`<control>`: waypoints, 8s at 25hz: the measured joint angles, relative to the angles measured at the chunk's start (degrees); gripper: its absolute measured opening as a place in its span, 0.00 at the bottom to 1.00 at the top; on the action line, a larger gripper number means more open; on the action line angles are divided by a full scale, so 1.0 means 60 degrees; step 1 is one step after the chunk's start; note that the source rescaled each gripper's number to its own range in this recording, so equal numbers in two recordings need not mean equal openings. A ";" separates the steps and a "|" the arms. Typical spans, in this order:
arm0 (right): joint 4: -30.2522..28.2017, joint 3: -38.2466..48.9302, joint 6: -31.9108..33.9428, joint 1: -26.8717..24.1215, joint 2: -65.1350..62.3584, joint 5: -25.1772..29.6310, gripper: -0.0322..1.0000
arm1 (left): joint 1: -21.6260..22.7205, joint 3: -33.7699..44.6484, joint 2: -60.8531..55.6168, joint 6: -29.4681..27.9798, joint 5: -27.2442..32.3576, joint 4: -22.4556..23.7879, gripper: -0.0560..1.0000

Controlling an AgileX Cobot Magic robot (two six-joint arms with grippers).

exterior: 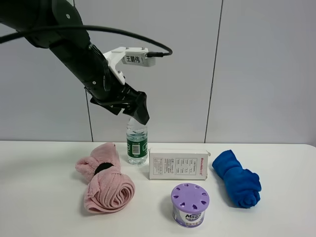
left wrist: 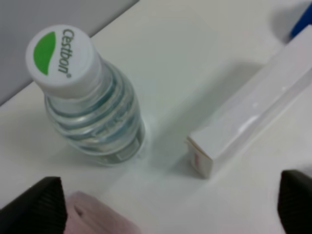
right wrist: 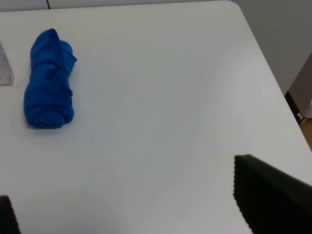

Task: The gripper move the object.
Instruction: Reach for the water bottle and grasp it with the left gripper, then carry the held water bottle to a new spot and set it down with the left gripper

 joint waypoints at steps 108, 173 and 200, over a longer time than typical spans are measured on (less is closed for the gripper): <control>0.0003 0.0000 0.0000 0.0000 0.0000 0.0000 1.00 | 0.0931 0.0442 0.3992 -0.8945 -0.9916 0.9245 0.99; 0.0003 0.0000 0.0000 0.0000 0.0000 0.0000 1.00 | 0.2881 0.6232 -0.4640 -1.2783 -0.4138 0.9450 0.08; 0.0003 0.0000 0.0000 0.0000 0.0000 0.0000 1.00 | 0.3997 0.8331 -0.1528 -0.7779 -1.1113 0.7603 0.08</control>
